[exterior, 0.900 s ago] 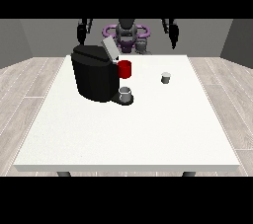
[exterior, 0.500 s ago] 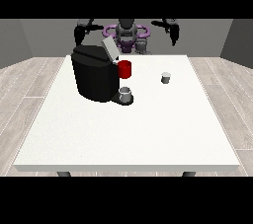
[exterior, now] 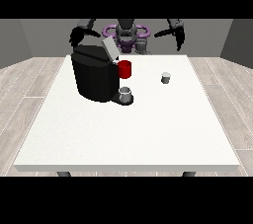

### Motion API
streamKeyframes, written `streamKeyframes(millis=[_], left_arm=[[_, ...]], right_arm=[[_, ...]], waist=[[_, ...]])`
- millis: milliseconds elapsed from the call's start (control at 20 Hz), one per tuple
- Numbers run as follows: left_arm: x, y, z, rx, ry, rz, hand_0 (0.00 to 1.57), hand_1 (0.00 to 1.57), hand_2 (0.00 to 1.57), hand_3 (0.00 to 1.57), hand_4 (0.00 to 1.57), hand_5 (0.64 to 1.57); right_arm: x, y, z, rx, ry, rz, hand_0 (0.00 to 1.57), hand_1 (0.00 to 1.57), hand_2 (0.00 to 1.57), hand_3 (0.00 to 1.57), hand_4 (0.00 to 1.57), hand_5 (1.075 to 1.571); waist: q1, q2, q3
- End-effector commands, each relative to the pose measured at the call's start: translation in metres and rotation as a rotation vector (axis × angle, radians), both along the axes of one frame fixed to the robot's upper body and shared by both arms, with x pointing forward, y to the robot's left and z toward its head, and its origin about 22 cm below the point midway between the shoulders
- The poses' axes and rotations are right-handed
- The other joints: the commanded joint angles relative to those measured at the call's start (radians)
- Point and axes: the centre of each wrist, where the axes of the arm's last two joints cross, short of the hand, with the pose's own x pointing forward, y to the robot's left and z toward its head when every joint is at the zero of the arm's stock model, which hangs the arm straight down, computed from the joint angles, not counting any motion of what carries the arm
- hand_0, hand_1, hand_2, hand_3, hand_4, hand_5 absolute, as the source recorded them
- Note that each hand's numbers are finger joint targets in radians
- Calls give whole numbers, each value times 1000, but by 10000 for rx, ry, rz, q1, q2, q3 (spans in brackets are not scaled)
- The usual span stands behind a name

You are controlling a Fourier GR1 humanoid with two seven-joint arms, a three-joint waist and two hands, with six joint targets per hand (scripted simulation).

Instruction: Insert the coffee pod into the coffee machine and close the lid

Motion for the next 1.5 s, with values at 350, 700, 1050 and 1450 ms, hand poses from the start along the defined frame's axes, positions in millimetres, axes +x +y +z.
streamKeyframes(millis=[350,700,1050,1450], left_arm=[[43,41,1,937,1519,325,0,0,0,0,0,1571],[67,43,-12,1219,1474,1160,0,0,0,0,0,1571],[78,65,8,2707,1915,526,0,0,0,0,0,1571],[88,50,-15,3008,2624,571,647,647,718,349,0,1571]], right_arm=[[14,7,30,96,-530,794,0,0,0,0,233,1571],[26,37,43,165,-1200,1334,0,0,0,0,337,1571],[43,19,28,-35,-263,548,0,0,0,0,371,1571],[48,25,18,-275,171,33,0,0,0,0,410,1571]], waist=[[-786,768,-3],[-1176,1864,-6],[-537,1774,-2],[-616,1686,-3]])
